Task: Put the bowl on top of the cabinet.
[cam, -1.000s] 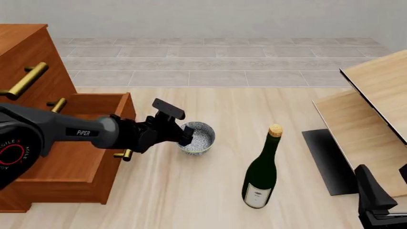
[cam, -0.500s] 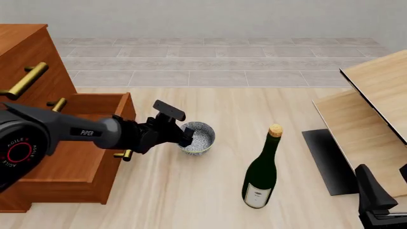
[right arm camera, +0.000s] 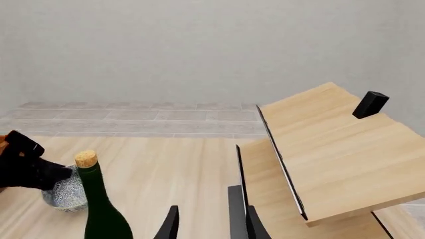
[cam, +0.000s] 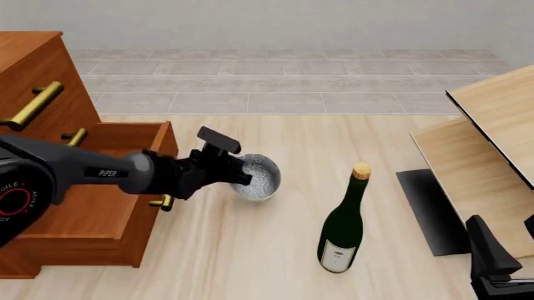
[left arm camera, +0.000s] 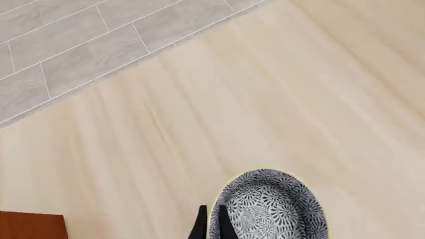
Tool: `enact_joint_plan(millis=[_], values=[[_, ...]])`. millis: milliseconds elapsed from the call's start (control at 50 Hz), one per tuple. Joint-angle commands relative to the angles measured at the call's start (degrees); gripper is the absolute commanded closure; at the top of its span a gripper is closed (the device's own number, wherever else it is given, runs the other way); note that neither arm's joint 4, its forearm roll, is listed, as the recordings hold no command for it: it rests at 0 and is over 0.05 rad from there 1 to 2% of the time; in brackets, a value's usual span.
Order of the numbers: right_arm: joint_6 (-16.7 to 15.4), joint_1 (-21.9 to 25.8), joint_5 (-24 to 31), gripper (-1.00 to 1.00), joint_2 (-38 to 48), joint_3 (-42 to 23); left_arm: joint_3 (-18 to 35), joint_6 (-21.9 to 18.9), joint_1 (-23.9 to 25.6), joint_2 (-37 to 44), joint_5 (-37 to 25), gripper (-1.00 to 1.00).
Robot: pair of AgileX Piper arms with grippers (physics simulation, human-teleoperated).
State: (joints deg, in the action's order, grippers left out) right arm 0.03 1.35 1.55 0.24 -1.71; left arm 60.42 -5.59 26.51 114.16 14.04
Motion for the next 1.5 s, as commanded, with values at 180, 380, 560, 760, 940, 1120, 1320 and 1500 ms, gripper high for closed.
enact_joint_plan(millis=[180, 380, 560, 760, 940, 1120, 1320, 1500], values=[[0.0, 0.0, 0.0, -1.00, 0.0, 0.0, -3.3, 1.3, -2.4, -14.2, -1.0, 1.00], [0.0, 0.0, 0.0, -1.00, 0.0, 0.0, -6.2, 2.6, -3.1, -24.7, -3.0, 1.00], [0.0, 0.0, 0.0, -1.00, 0.0, 0.0, -7.2, 4.7, -3.7, -34.1, -7.1, 1.00], [0.0, 0.0, 0.0, -1.00, 0.0, 0.0, -5.7, 7.6, -6.1, -42.7, -12.7, 1.00], [0.0, 0.0, 0.0, -1.00, 0.0, 0.0, -4.0, 9.4, -7.9, -47.6, -16.8, 1.00], [0.0, 0.0, 0.0, -1.00, 0.0, 0.0, -2.7, 11.4, -11.1, -51.5, -19.9, 1.00], [0.0, 0.0, 0.0, -1.00, 0.0, 0.0, -0.6, 11.4, -18.4, -55.2, -23.7, 1.00], [0.0, 0.0, 0.0, -1.00, 0.0, 0.0, 2.1, 14.5, -24.4, -59.4, -27.4, 1.00]])
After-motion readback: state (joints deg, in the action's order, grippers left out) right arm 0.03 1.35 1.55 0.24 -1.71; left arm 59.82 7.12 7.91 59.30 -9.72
